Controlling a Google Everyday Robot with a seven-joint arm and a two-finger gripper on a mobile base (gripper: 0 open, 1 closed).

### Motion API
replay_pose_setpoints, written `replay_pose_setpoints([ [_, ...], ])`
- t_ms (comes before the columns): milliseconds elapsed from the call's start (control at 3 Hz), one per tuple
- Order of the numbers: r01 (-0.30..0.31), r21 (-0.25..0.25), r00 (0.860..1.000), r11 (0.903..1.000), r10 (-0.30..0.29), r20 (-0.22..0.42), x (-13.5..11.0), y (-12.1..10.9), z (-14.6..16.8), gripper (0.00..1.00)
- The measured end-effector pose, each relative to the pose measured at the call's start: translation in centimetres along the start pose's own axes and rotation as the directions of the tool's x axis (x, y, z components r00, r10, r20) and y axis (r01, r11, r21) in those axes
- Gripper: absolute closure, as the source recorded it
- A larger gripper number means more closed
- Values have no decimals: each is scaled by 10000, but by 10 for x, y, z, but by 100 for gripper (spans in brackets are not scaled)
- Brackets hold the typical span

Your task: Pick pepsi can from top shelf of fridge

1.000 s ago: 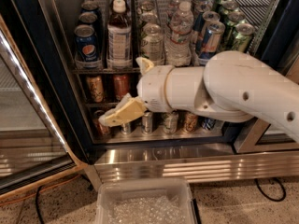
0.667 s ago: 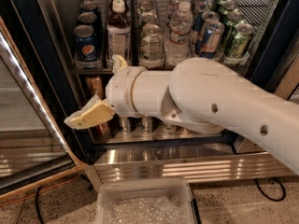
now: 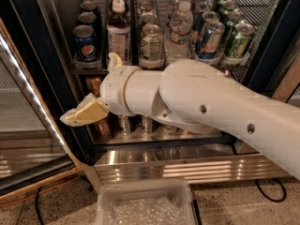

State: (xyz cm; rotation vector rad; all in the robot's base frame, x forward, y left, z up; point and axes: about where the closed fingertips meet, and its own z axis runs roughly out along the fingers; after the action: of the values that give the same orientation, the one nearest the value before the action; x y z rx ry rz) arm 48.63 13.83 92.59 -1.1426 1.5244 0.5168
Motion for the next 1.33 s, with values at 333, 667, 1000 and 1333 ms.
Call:
replay_pose_setpoints([
  [333,126,511,9998,9986,-133,123,-5,-6,26,0],
  [667,14,1433,9993,9897,-67,364,-16,-17,47,0],
  [1000,14,1433,9993,9897,-67,364,-16,-17,47,0],
  [1333,14,1433,9993,9897,-67,364,-16,-17,47,19],
])
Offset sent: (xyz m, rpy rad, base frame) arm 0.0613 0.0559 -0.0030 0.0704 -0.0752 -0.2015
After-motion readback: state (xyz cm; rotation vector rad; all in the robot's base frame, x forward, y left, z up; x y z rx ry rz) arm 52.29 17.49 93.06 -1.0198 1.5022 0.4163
